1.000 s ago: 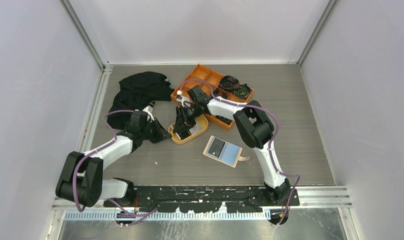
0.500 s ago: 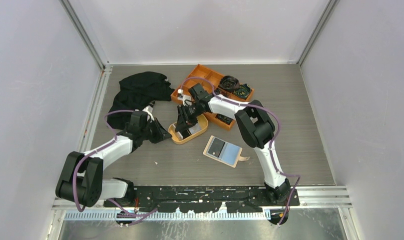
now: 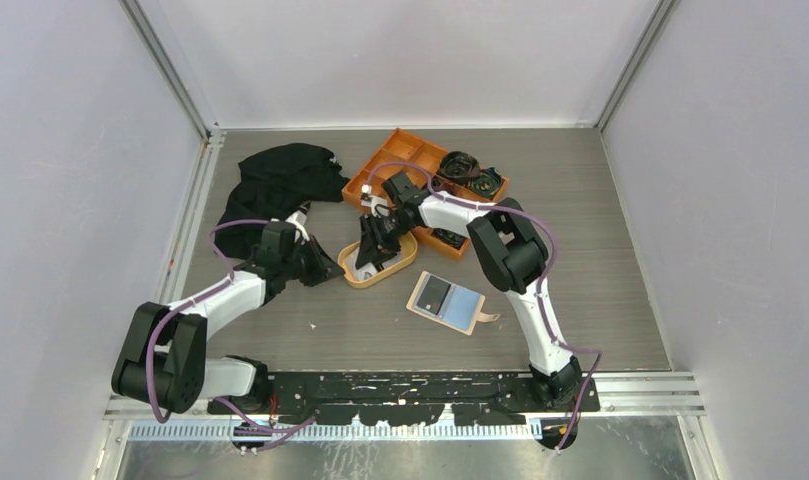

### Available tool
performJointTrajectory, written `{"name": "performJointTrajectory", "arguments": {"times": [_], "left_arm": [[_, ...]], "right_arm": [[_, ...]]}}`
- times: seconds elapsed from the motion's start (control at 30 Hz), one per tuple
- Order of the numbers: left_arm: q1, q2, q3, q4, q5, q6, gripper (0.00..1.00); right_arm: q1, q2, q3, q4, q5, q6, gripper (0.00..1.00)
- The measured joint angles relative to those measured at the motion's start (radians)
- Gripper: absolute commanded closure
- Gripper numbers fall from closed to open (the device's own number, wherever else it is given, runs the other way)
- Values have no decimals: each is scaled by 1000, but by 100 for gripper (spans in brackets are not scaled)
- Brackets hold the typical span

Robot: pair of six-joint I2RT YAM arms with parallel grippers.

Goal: Put the credit cards into the card holder
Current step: Pick up the credit card from the storage box.

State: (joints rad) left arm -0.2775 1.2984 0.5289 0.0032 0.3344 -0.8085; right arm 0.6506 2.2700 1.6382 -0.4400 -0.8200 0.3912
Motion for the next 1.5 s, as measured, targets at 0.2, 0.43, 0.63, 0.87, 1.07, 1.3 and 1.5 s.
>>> {"name": "performJointTrajectory", "arguments": {"times": [0.2, 0.43, 0.63, 0.87, 1.07, 1.3, 1.5], "left_arm": [[-2, 0, 0, 3, 6, 0, 95], [-2, 0, 0, 3, 10, 0, 96], [-3, 0, 0, 2, 11, 0, 95], [-3, -5, 0, -1, 19, 0, 95], [-4, -26, 0, 0, 31, 0, 96], [-4, -31, 0, 0, 34, 0, 95], [-4, -40, 0, 0, 34, 0, 95]], "right_arm": [[0, 15, 0, 48, -54, 41, 65], [0, 26, 21, 28, -40, 41, 67], [0, 29, 32, 4, -35, 25, 66], [3, 41, 60, -37, -27, -4, 67], [12, 42, 80, -82, 12, -40, 69], [22, 42, 93, -129, 45, -76, 69], [34, 42, 109, -157, 68, -99, 69]]}}
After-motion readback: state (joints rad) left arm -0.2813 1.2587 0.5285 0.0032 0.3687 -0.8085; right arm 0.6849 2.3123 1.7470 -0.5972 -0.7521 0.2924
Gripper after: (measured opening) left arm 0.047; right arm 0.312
